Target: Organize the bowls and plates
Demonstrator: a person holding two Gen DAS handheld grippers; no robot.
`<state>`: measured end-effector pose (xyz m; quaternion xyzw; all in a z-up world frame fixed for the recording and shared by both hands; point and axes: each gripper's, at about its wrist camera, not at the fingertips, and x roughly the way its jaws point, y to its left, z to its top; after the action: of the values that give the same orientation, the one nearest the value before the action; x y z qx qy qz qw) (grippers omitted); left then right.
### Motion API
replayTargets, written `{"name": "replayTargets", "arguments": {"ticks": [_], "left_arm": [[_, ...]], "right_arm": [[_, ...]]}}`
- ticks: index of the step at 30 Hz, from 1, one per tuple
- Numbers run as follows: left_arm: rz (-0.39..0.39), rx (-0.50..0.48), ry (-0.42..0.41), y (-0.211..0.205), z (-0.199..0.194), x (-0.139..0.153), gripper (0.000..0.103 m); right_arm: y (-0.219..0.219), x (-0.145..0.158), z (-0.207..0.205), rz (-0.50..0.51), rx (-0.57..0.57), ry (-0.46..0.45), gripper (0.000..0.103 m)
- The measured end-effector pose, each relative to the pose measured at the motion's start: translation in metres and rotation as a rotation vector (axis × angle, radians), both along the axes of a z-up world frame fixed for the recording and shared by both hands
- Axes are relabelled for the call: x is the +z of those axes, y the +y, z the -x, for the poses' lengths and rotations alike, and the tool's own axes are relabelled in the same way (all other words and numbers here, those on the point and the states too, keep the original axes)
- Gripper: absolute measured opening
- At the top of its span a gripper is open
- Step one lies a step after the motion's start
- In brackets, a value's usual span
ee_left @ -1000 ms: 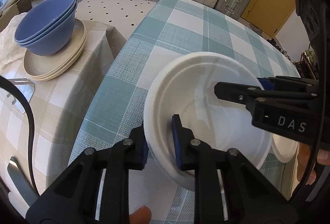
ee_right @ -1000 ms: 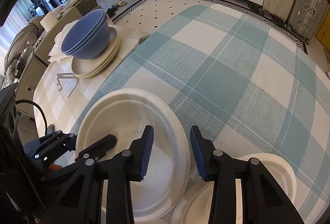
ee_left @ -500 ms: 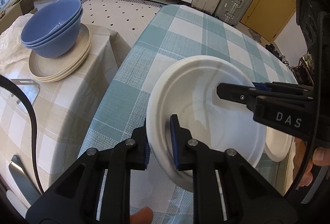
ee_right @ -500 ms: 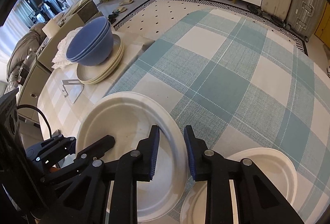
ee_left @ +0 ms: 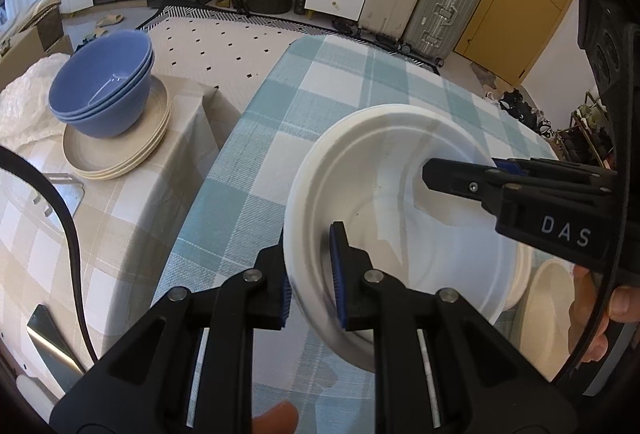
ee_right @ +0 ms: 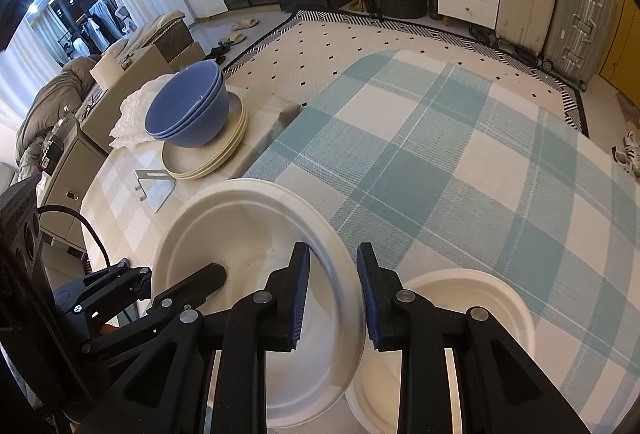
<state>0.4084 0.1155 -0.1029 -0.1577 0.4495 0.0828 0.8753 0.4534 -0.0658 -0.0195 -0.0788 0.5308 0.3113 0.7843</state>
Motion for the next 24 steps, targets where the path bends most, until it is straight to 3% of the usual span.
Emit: {"name": "replayTargets", "arguments": {"ticks": [12, 24], "left_arm": [[-0.012, -0.077, -0.017, -0.052, -0.010, 0.021, 0.014], [-0.005, -0.170, 0.008, -0.110, -0.038, 0.014, 0.014]], "right_arm": [[-0.055, 0.017, 0.002, 0.001, -0.075, -0.014, 0.025], [-0.118, 0.006, -0.010, 0.020, -0.167, 0.009, 0.025]]}}
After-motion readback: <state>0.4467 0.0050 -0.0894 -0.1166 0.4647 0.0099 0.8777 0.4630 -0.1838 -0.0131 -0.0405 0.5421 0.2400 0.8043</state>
